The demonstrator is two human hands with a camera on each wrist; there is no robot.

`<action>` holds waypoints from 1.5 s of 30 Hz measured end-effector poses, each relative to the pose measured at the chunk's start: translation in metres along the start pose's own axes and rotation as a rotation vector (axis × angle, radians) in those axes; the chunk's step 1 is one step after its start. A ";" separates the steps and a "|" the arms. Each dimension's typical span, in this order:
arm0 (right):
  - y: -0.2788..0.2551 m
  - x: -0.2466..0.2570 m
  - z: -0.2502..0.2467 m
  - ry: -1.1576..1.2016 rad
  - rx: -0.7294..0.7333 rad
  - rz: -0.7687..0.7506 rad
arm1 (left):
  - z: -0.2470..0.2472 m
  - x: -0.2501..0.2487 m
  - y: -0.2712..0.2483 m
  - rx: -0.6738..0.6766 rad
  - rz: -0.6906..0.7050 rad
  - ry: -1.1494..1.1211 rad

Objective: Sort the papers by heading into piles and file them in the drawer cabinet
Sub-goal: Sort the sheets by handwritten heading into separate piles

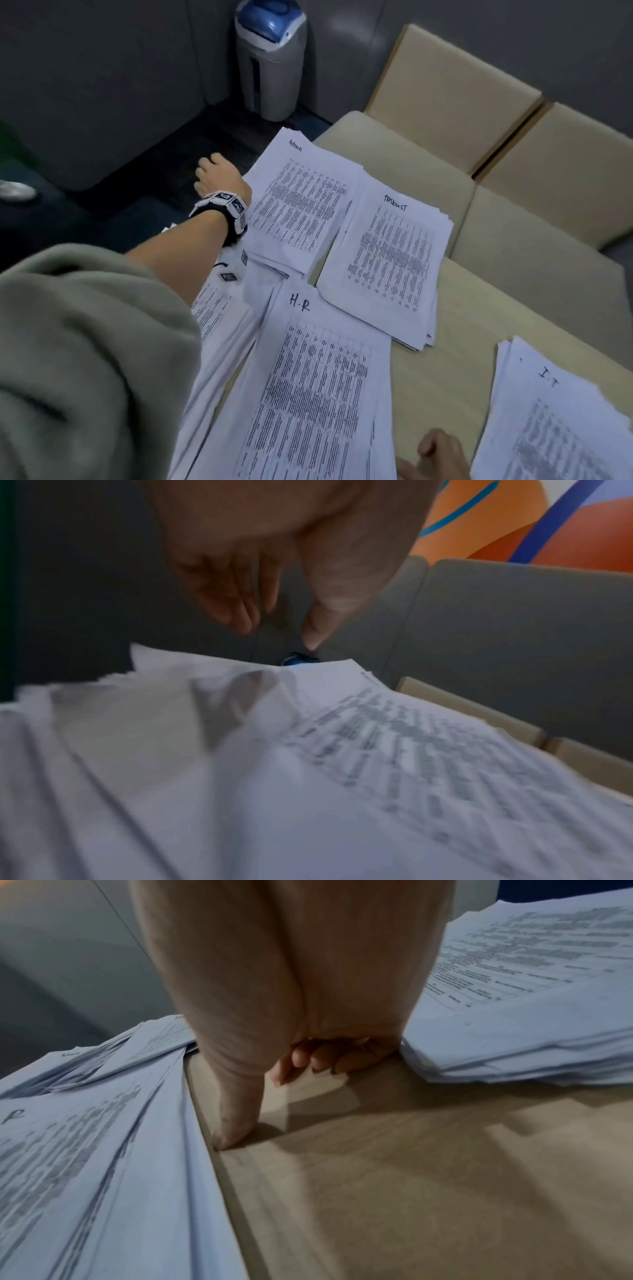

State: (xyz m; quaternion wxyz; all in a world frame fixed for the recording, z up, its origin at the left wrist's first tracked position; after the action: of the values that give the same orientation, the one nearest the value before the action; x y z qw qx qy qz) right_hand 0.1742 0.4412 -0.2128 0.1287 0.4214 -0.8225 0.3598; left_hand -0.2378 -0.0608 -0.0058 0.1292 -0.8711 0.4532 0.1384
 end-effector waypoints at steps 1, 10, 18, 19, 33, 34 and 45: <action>-0.043 0.093 -0.029 0.017 -0.002 -0.039 | -0.002 -0.006 -0.009 -0.049 0.013 0.008; -0.072 0.157 -0.051 0.072 0.223 -0.015 | -0.031 -0.085 -0.201 0.371 0.734 -0.030; -0.085 0.106 -0.155 0.212 -0.305 0.101 | 0.043 -0.097 -0.404 0.630 0.807 -0.072; -0.088 0.091 -0.170 0.153 -0.370 0.151 | 0.058 -0.098 -0.420 0.671 0.793 -0.055; -0.041 -0.030 -0.236 0.271 -0.295 0.353 | 0.154 -0.141 -0.526 0.706 0.571 -0.080; -0.043 -0.028 -0.231 0.246 -0.270 0.345 | 0.152 -0.137 -0.526 0.663 0.562 -0.050; -0.067 -0.028 -0.238 0.195 -0.361 0.117 | 0.139 -0.102 -0.497 0.547 0.342 0.069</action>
State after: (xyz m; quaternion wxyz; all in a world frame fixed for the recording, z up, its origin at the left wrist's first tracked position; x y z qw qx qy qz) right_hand 0.2228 0.5988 -0.0266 0.2600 0.3063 -0.8802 0.2527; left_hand 0.0991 0.3408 -0.0492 0.3181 -0.7193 0.6176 0.0015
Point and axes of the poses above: each hand's wrist, its own y-axis towards the middle knuckle, its own z-axis out of the palm, x = y × z, the point moved 2 cm from there along y, towards the middle knuckle, and after that the axes turned 4 degrees about y, right-handed, at the moved point
